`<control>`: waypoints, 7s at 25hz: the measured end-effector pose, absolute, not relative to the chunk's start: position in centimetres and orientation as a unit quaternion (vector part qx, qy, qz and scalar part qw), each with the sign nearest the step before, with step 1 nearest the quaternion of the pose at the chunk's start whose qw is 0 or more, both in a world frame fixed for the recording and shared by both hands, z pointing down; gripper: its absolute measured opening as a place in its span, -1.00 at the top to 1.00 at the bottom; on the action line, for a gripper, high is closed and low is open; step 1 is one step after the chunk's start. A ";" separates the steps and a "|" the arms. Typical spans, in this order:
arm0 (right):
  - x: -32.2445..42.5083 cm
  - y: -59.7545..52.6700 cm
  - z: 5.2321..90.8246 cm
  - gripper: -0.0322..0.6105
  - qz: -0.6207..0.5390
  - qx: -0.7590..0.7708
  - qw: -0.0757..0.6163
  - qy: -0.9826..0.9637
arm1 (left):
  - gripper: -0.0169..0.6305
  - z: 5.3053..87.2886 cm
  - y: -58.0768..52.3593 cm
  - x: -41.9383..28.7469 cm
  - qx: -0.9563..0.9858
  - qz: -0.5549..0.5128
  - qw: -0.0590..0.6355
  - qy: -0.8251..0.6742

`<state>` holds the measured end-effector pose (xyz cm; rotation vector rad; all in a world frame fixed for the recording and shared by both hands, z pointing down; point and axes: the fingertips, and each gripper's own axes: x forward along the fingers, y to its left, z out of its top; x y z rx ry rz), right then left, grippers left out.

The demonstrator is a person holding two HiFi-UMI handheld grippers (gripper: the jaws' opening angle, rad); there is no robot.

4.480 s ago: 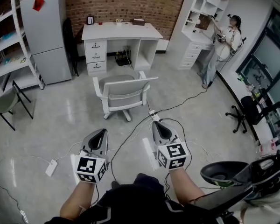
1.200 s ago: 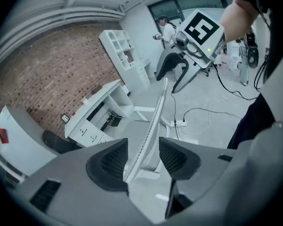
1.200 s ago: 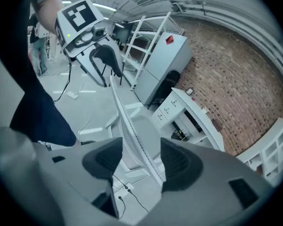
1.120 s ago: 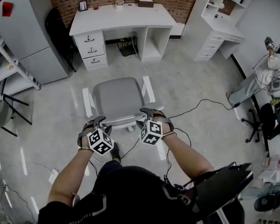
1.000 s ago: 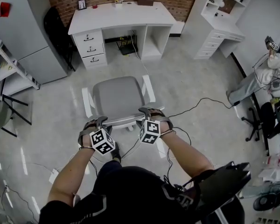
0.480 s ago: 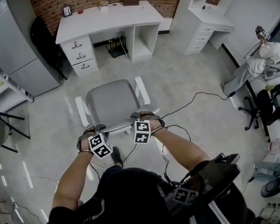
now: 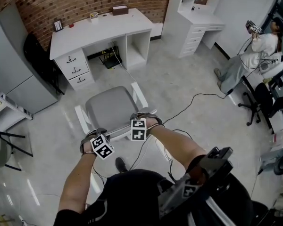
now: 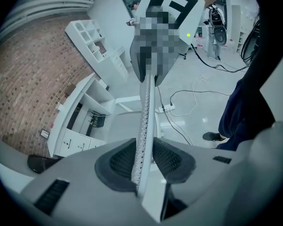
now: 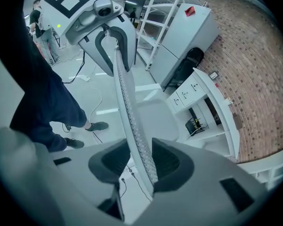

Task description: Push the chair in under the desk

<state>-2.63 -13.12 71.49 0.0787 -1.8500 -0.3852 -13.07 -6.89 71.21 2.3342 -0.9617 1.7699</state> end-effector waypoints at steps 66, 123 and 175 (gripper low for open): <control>-12.5 -39.7 71.9 0.44 -0.128 0.048 0.577 -0.805 | 0.54 72.6 -34.7 -24.3 0.711 0.625 0.071 -0.314; -11.4 -64.7 72.3 0.41 -0.157 0.083 0.581 -0.795 | 0.60 73.2 -59.3 -23.1 0.720 0.627 0.019 -0.296; -3.8 -58.5 57.9 0.79 0.042 0.309 0.258 -0.915 | 0.92 55.0 -45.8 -20.6 0.793 0.106 0.150 -0.581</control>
